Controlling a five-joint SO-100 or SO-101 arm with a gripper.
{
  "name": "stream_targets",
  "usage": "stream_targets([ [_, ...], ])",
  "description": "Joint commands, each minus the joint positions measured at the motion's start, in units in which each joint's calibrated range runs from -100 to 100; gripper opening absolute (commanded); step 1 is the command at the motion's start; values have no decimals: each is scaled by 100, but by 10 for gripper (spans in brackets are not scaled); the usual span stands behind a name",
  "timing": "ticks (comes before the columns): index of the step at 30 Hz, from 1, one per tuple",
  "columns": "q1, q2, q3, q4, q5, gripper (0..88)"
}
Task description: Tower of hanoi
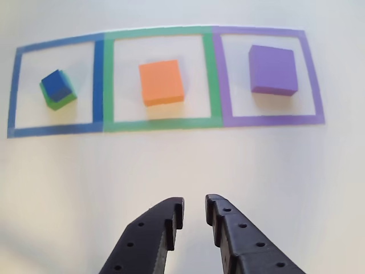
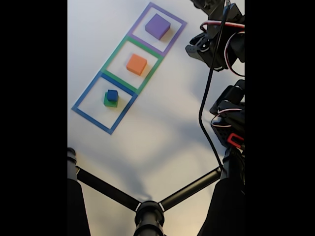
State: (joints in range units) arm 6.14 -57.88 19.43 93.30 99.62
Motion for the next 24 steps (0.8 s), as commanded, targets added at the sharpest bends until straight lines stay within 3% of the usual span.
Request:
stream_targets([
  [1,-755,-69,-267,95,38,11],
  [7,-1495,11,24,63,38,7],
  [14,-1929,195,442,-738,38,1],
  [15,-1952,147,642,-1014,38,23],
  [17,-1929,51,1033,-1532,38,179],
  [24,-1739,-350,2641,-3288,38,291],
])
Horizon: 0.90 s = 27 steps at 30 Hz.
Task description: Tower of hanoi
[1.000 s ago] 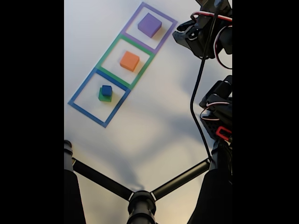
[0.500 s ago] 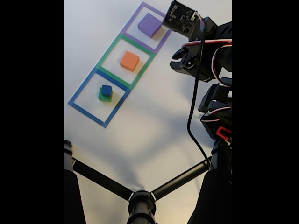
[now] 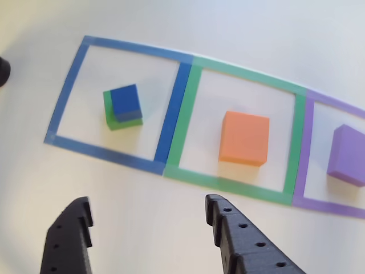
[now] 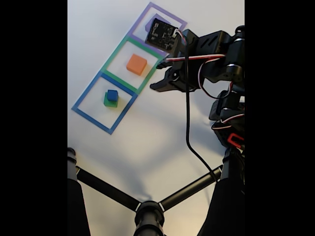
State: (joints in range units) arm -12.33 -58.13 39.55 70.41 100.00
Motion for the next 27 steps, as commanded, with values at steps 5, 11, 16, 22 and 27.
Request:
stream_targets([
  [5,116,-477,1692,-2424,0,318],
  [11,63,-605,3064,-4342,0,339],
  [16,25,-429,4318,-6447,0,356],
  [22,63,397,4991,-8332,0,357],
  [27,-14,1462,5181,-9684,0,357],
])
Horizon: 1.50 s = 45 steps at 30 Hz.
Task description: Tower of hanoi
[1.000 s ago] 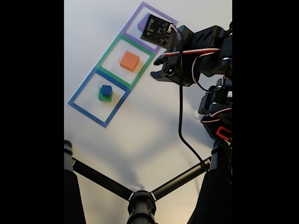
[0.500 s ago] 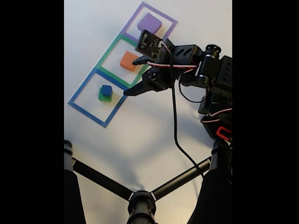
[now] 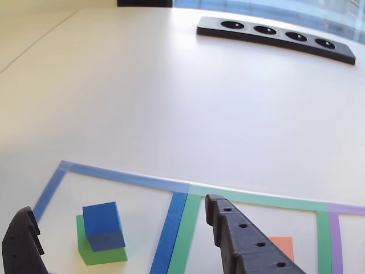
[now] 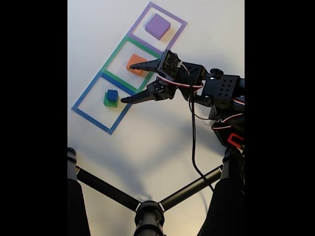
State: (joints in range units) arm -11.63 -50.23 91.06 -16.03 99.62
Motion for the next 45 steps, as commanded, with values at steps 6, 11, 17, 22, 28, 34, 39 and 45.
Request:
stream_targets([
  [6,-91,2291,-60,-2529,38,356],
  [11,-30,3573,-242,-3557,38,357],
  [17,-129,4711,-496,-4342,38,355],
  [22,-320,5247,-632,-4820,38,354],
  [28,-419,5832,-987,-5071,38,355],
  [34,-495,6257,-1396,-5103,38,354],
  [39,-602,6353,-1459,-5095,38,352],
  [45,-686,6481,-1505,-5095,38,352],
])
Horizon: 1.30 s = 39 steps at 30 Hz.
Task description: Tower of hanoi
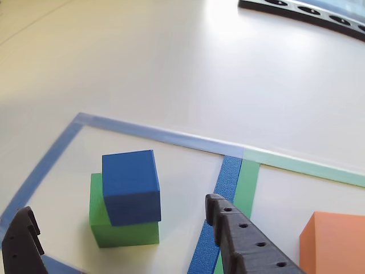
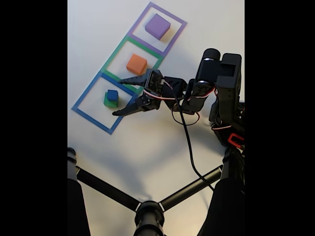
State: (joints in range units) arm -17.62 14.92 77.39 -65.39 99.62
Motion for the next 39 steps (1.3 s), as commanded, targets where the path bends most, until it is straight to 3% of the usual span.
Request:
stream_targets([
  [1,-94,-18,-156,-159,38,351],
  [29,-354,239,-746,149,38,332],
  [39,-407,223,-728,125,38,192],
])
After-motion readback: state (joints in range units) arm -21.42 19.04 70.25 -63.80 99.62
